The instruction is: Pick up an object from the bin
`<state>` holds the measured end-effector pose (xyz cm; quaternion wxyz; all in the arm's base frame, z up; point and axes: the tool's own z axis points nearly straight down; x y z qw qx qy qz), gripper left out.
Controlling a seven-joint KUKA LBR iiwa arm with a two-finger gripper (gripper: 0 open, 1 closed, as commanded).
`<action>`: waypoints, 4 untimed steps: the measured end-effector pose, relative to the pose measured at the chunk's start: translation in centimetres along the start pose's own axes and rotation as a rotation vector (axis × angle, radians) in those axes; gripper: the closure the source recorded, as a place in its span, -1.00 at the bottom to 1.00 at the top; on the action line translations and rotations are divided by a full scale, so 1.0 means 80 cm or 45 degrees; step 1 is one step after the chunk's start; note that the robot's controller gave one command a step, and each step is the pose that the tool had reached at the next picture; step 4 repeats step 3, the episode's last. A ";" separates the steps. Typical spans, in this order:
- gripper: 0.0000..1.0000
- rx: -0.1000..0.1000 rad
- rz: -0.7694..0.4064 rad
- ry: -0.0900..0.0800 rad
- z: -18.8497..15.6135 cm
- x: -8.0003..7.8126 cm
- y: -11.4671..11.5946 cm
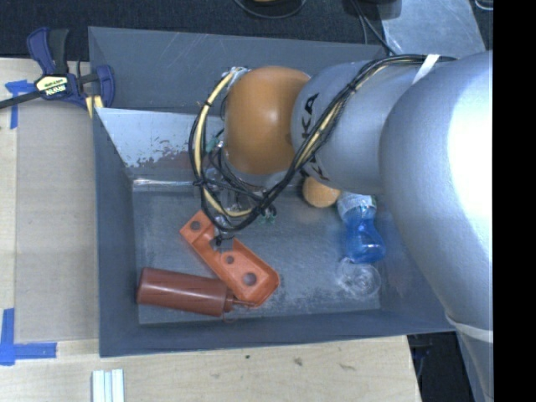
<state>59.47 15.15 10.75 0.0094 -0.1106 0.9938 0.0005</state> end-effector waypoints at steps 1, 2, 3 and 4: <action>1.00 0.002 0.016 -0.005 0.039 0.017 0.000; 1.00 0.002 0.015 -0.005 0.038 0.017 0.000; 1.00 0.002 0.008 -0.009 -0.135 0.035 0.009; 1.00 0.002 0.008 -0.009 -0.135 0.035 0.009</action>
Offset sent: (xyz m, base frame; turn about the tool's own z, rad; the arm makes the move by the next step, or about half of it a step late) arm 0.0000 0.0000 0.0000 0.0000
